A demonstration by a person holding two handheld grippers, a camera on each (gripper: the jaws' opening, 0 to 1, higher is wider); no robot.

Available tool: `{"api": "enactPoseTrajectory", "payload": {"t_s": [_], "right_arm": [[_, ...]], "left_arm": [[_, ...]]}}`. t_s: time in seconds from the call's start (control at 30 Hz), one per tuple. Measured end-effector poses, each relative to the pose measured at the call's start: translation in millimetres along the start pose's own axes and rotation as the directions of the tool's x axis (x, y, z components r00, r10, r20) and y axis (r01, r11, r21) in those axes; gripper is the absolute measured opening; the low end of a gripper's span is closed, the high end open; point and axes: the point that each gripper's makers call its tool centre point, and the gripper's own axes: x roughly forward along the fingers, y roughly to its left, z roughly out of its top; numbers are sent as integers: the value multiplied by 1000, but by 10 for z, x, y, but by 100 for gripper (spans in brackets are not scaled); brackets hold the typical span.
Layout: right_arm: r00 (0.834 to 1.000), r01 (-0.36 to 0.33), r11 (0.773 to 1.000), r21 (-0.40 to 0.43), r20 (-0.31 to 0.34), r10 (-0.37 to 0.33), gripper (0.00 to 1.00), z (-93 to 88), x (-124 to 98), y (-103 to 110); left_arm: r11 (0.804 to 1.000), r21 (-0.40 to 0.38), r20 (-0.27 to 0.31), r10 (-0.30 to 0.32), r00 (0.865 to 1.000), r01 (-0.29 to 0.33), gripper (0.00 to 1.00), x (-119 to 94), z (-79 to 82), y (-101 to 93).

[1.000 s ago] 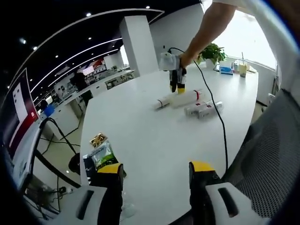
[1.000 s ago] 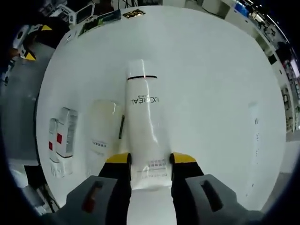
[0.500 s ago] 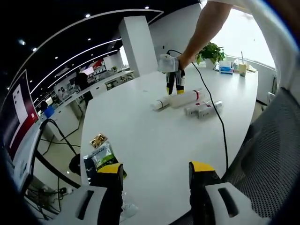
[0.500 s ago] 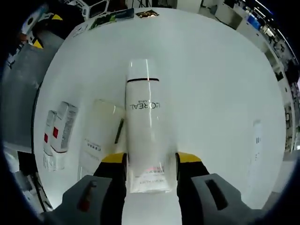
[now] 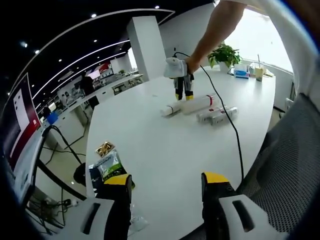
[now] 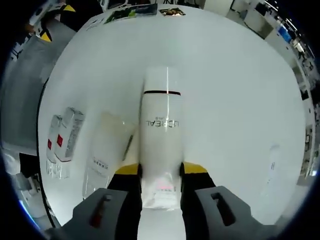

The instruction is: Arrange the skincare products in the storage area until every visible bottle or jar stands upright without overlapping.

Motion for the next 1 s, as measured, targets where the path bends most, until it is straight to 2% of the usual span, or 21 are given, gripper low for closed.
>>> {"api": "enactPoseTrajectory", "payload": {"t_s": [0.17,0.3,0.6,0.83,1.0], "right_arm": [[1000,-3,1000,8,-30,4,20,16,-15,-9],[999,24,1000,-13,-48,-25,18,44,-62,-45],[995,90,996,4,-45,-90,17,174,-325,-166],[988,149,985,-89,-33,-153,18,452,-573,-134],[978,204,957,-207,-11,-210,18,746,-790,25]], "left_arm": [[1000,3,5,3,1000,-3,58,-4,7,7],[1000,5,9,7,1000,-7,58,-10,15,15],[1000,1,30,22,999,-22,58,-37,62,51],[1000,12,56,25,998,-26,58,-60,117,52],[1000,16,78,23,997,-25,58,-77,158,47]]}}
